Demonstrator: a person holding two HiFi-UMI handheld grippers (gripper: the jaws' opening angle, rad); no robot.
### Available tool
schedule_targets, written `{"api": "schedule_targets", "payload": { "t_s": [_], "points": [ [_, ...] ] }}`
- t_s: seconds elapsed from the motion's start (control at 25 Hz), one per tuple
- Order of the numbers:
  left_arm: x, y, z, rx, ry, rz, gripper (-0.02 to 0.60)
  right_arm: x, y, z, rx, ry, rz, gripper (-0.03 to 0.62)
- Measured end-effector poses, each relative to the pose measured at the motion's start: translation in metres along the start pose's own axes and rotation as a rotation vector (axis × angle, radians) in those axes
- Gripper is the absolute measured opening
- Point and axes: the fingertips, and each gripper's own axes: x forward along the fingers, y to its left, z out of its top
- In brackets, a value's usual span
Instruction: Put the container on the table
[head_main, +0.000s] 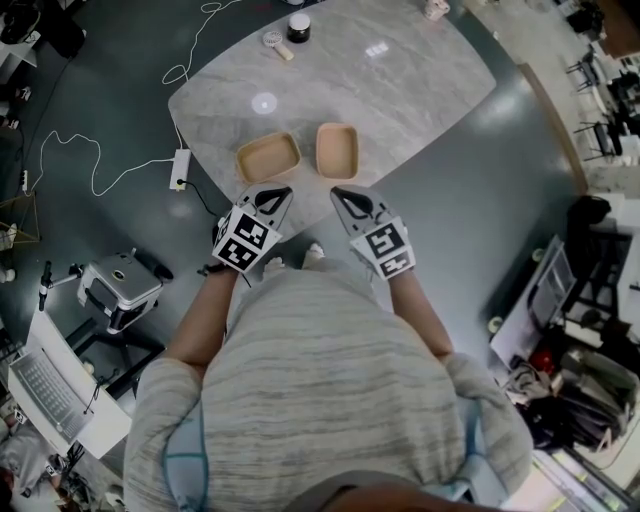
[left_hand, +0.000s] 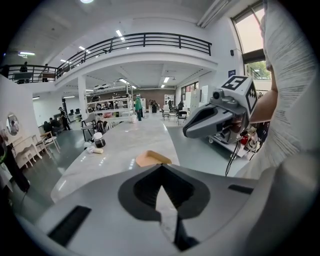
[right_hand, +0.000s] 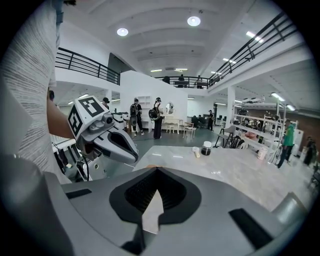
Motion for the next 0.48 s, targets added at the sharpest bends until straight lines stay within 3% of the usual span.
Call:
{"api": "schedule_targets", "payload": {
  "t_s": [0.48],
  "points": [
    [0.0021,-0.0039,-0.0093,-0.010,0.015,-0.005,0.003,0.0033,0.0019,-0.0112,0.019,-0.015,0.000,0.000]
  ]
}}
